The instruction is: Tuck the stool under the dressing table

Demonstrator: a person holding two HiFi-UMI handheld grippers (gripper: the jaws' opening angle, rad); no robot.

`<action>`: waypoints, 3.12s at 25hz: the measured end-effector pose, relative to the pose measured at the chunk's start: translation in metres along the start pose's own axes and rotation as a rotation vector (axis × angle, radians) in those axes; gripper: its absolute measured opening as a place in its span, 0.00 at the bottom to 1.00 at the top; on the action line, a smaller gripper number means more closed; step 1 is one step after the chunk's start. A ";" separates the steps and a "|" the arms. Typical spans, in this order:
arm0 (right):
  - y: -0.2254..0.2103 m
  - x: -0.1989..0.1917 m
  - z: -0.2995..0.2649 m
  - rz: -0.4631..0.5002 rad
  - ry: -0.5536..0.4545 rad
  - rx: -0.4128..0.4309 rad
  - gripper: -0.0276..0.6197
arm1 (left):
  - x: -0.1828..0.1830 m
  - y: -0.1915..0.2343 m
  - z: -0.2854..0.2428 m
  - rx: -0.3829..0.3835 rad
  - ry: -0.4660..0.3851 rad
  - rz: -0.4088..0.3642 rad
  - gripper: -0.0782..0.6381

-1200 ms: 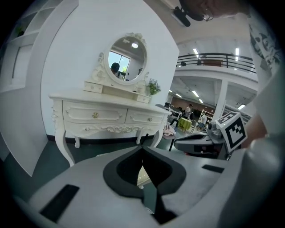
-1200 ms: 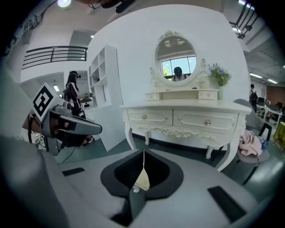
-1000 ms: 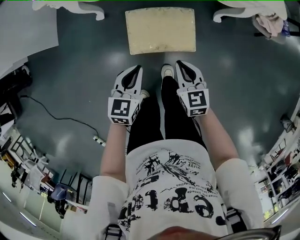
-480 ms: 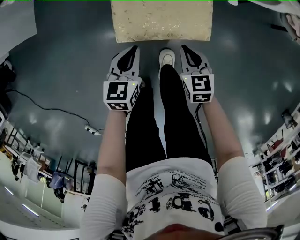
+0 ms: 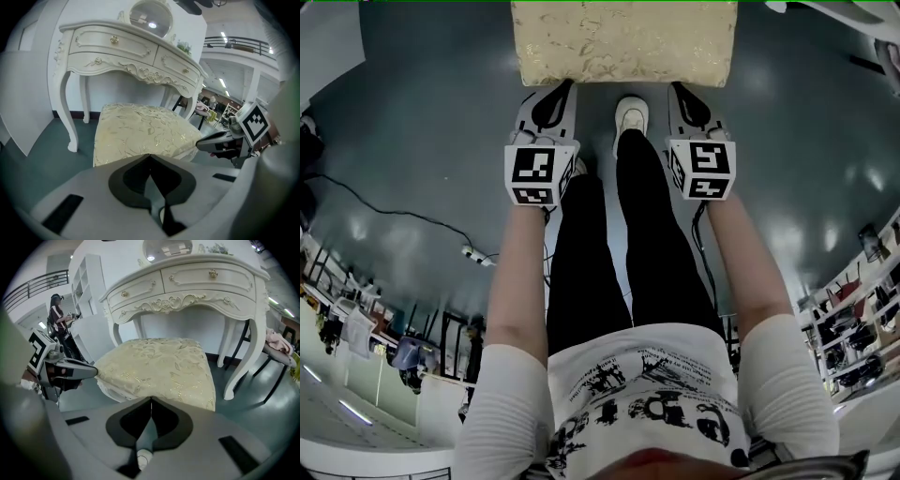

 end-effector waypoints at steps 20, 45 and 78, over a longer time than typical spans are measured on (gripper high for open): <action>-0.024 0.051 -0.029 -0.011 -0.040 0.049 0.07 | 0.044 0.031 -0.031 -0.052 -0.027 0.019 0.14; -0.070 0.150 -0.097 0.007 -0.153 -0.097 0.07 | 0.139 0.085 -0.105 -0.057 -0.069 -0.078 0.14; -0.076 0.232 -0.144 0.083 -0.006 -0.110 0.07 | 0.228 0.141 -0.155 0.101 0.053 -0.091 0.14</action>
Point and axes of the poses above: the fingertips, and each gripper's own axes: z backward along the fingers, y to its left, x out of its top, the point moved 6 cm from there along z, backward along the fingers, and after that the axes turned 3 degrees about y, right-handed, at the moved point
